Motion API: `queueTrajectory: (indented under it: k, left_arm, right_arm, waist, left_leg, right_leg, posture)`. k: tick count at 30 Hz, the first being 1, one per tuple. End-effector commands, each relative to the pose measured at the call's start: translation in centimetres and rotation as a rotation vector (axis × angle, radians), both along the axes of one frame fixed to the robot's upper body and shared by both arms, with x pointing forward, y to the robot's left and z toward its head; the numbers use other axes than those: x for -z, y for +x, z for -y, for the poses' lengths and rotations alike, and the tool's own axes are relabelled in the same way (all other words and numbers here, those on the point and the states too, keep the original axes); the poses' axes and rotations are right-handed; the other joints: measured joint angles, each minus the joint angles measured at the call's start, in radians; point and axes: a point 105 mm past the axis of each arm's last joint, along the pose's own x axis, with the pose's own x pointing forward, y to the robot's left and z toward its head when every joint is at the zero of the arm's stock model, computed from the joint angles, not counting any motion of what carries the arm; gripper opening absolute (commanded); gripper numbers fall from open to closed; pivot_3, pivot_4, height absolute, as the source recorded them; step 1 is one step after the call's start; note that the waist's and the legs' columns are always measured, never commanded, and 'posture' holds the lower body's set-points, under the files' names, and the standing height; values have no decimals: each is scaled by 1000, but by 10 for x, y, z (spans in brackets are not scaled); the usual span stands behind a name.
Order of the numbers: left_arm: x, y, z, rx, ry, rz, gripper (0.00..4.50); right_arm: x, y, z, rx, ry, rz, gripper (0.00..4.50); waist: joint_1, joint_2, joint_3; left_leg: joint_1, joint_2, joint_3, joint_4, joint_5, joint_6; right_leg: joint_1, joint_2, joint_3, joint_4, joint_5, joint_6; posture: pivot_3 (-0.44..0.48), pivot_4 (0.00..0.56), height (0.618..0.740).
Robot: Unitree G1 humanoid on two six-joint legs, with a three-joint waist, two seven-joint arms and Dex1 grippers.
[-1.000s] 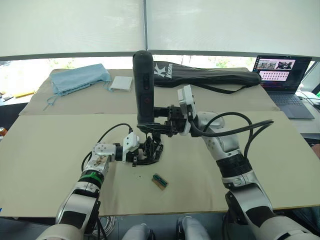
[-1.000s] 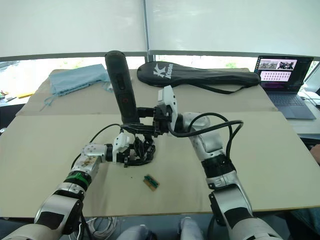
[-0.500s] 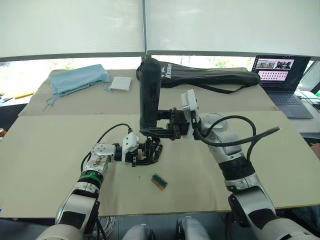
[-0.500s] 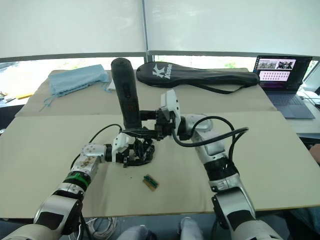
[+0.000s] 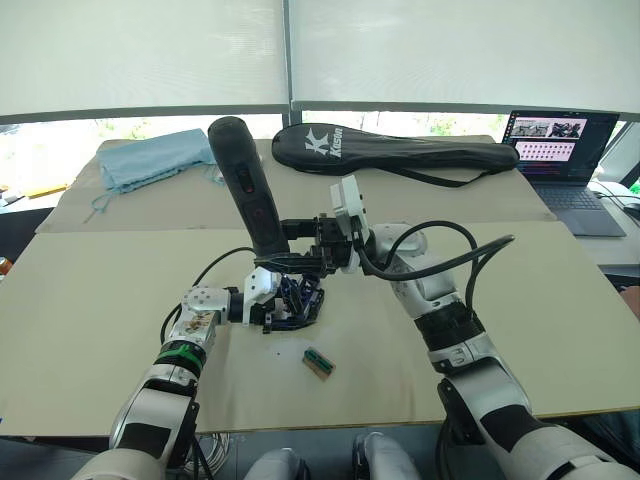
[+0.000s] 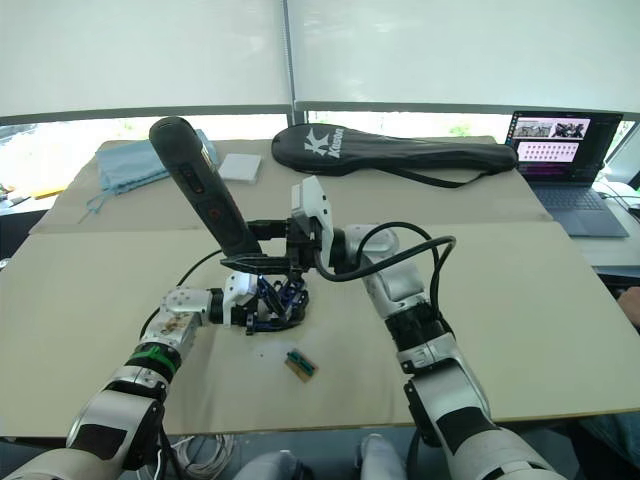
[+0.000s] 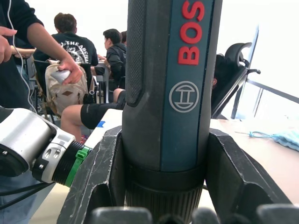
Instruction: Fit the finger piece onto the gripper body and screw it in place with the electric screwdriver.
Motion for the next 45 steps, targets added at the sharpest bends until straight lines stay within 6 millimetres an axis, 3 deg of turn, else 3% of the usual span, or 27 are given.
queueTrajectory:
  k: [1,8,13,15,45]
  left_arm:
    - [8,-3,-3,0,35,-24,2450]
    - [8,-3,-3,-1,34,-26,2450]
    - [9,-4,-3,-1,40,-29,2450]
    - [10,-4,-2,-1,43,-31,2450]
    - [12,-3,3,-8,40,-37,2450]
  right_arm:
    - [38,11,8,61,-126,-92,1936]
    - [21,10,20,48,-73,-64,1936]
    - [-18,5,29,7,22,-29,1936]
    - [-23,5,30,2,13,-23,1936]
    - [22,6,9,36,-118,-28,1936]
  waist:
    - [0,0,0]
    - [0,0,0]
    - [1,0,1]
    - [1,0,1]
    - [3,1,2]
  left_leg:
    - [0,0,0,0,0,0]
    - [0,0,0,0,0,0]
    - [-2,0,0,0,0,0]
    - [-3,0,0,0,0,1]
    - [-2,0,0,0,-1,2]
  right_leg:
    - [0,0,0,0,0,0]
    - [0,0,0,0,0,0]
    - [-1,0,0,-1,0,0]
    - [-2,-1,0,-1,0,0]
    - [-1,-1,0,-1,0,0]
  posture:
    - [0,150,740]
    - [0,150,740]
    - [0,150,740]
    - [0,150,740]
    - [0,150,740]
